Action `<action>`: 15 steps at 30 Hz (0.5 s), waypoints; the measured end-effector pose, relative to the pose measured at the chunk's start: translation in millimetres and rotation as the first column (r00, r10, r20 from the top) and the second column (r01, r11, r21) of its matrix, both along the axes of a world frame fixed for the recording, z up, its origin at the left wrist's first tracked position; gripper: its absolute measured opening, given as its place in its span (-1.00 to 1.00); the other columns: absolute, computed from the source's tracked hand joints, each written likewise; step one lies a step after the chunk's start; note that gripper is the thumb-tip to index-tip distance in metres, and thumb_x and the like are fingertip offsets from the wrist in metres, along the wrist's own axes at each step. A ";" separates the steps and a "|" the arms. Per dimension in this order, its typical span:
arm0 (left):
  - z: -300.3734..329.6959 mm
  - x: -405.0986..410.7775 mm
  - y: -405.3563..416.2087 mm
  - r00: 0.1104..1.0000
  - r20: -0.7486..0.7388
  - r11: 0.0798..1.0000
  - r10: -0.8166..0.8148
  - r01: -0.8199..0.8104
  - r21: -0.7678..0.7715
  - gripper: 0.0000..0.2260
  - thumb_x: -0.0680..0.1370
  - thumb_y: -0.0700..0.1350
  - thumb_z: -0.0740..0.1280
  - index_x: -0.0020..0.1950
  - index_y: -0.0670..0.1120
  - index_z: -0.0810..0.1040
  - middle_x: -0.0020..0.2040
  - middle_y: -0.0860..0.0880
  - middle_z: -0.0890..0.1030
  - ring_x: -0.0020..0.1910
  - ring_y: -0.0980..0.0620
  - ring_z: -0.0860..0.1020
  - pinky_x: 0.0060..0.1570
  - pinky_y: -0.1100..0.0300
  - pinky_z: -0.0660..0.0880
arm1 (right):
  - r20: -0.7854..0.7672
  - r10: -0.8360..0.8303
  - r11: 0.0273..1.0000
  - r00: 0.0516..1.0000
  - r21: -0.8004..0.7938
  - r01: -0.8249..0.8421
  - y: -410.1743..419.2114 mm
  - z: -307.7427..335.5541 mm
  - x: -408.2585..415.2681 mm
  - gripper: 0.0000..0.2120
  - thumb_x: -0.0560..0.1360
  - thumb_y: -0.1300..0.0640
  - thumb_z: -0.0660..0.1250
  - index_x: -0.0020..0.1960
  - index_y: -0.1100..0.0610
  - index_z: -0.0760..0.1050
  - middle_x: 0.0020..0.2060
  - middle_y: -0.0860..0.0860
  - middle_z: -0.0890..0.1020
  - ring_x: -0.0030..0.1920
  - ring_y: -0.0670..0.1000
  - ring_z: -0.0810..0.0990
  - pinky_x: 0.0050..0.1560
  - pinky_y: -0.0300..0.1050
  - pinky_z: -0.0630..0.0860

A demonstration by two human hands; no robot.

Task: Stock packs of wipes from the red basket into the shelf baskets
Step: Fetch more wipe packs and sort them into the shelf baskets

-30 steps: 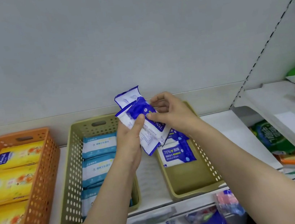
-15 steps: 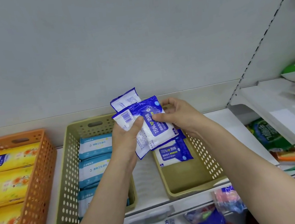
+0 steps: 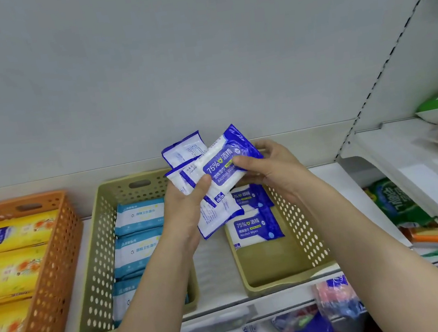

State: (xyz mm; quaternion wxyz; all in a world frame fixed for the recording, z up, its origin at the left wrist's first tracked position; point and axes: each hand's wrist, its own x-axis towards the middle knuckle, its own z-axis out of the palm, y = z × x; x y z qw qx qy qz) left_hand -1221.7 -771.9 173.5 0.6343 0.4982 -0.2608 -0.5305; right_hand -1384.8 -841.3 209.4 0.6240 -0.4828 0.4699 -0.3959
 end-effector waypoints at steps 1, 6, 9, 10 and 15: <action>0.5 1.2 0.5 1.000 0.023 1.000 -0.012 0.012 0.012 -0.66 0.54 -0.21 0.42 0.30 -0.10 0.51 0.10 -0.10 0.70 0.04 -0.13 0.69 -0.02 -0.10 0.64 | -0.046 -0.012 0.999 0.999 -0.054 0.010 -2.2 2.0 -1.9 -0.51 0.37 0.17 0.57 0.24 0.13 0.48 0.06 0.09 0.69 -0.06 0.05 0.73 -0.08 0.01 0.67; 0.4 -0.7 2.4 0.999 0.041 0.999 -0.024 0.022 0.049 -0.70 0.54 -0.20 0.43 0.26 -0.08 0.51 0.06 -0.10 0.71 -0.03 -0.10 0.71 -0.10 -0.10 0.66 | -0.312 0.142 0.974 0.940 -0.125 -0.188 -2.9 15.1 -11.9 -0.71 0.41 0.17 0.55 0.08 0.19 0.58 -0.11 0.08 0.74 -0.15 0.03 0.73 -0.19 -0.12 0.66; -0.5 2.0 2.3 0.999 0.006 0.998 0.045 -0.045 0.046 -0.77 0.59 -0.21 0.37 0.25 -0.10 0.53 0.07 -0.09 0.71 -0.03 -0.06 0.71 -0.15 -0.02 0.66 | -0.446 0.065 0.984 0.893 -0.122 -0.132 -10.6 4.4 -27.6 -0.71 0.37 0.17 0.59 0.01 0.14 0.56 -0.10 0.11 0.73 -0.09 0.11 0.73 -0.05 0.04 0.67; -1.3 3.9 1.6 0.997 0.002 0.996 0.076 -0.076 0.042 -0.75 0.60 -0.20 0.36 0.27 -0.12 0.53 0.10 -0.09 0.70 0.01 -0.06 0.70 -0.09 -0.05 0.65 | -0.504 0.009 0.987 0.864 -0.132 -0.087 -14.0 -2.7 -34.4 -0.71 0.35 0.16 0.60 -0.03 0.10 0.54 -0.09 0.10 0.71 -0.10 0.11 0.72 -0.06 0.06 0.66; -2.6 11.4 0.2 0.987 -0.048 0.987 0.154 -0.151 0.050 -0.71 0.60 -0.16 0.37 0.33 -0.08 0.50 0.16 -0.05 0.68 0.10 -0.06 0.68 0.12 -0.20 0.58 | -0.853 0.207 0.941 0.479 0.040 -0.336 -4.8 -38.5 -46.1 -0.66 0.30 0.08 0.63 -0.06 -0.01 0.52 -0.02 0.02 0.60 -0.12 -0.03 0.56 -0.21 -0.18 0.48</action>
